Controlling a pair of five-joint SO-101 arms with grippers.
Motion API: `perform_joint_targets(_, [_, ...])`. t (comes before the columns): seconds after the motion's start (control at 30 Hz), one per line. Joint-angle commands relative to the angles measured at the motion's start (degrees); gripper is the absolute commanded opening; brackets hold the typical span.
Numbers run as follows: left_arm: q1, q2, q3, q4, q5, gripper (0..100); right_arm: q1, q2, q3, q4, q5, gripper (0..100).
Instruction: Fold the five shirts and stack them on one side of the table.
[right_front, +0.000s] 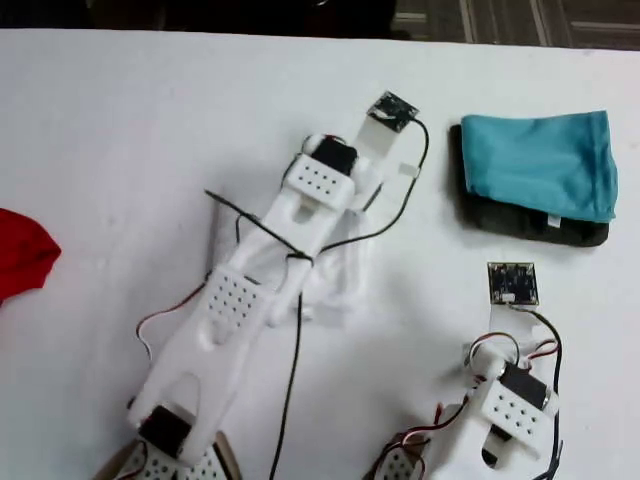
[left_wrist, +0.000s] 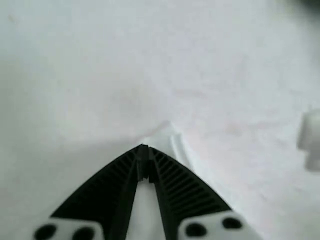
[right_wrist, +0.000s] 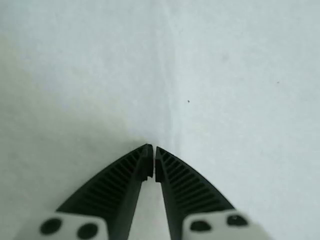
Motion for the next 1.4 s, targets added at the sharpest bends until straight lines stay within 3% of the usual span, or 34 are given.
perform_joint_targets(0.0, [0.2, -0.6, -9.4, 4.7, 0.3, 3, 0.4, -1.3, -0.4, -1.0, -0.4, 2.0])
perform_joint_targets(0.3, [-4.7, -0.4, -26.8, 21.2, 0.1, 3, 0.4, -1.3, -0.4, -1.0, -0.4, 2.3])
perform_joint_targets(0.6, [-11.4, -6.9, -22.8, 22.4, 0.3, 3, 0.4, -1.3, -0.4, -1.0, -0.4, 2.5])
perform_joint_targets(0.73, [-12.6, -19.5, -10.8, 22.3, 0.3, 3, 0.4, -1.3, -0.4, -1.0, -0.4, 2.5])
perform_joint_targets(1.03, [-17.6, -50.2, 30.4, 21.5, 0.1, 3, 0.3, -1.3, -0.4, -1.0, -0.4, 2.5])
perform_joint_targets(1.23, [-24.4, -65.3, 53.0, 15.7, 0.0, 3, 0.2, -1.2, -2.5, 0.0, -0.1, 3.6])
perform_joint_targets(1.37, [-29.0, -74.1, 68.3, 9.2, 0.0, 3, -6.9, -0.7, -11.9, 8.2, -0.4, 12.8])
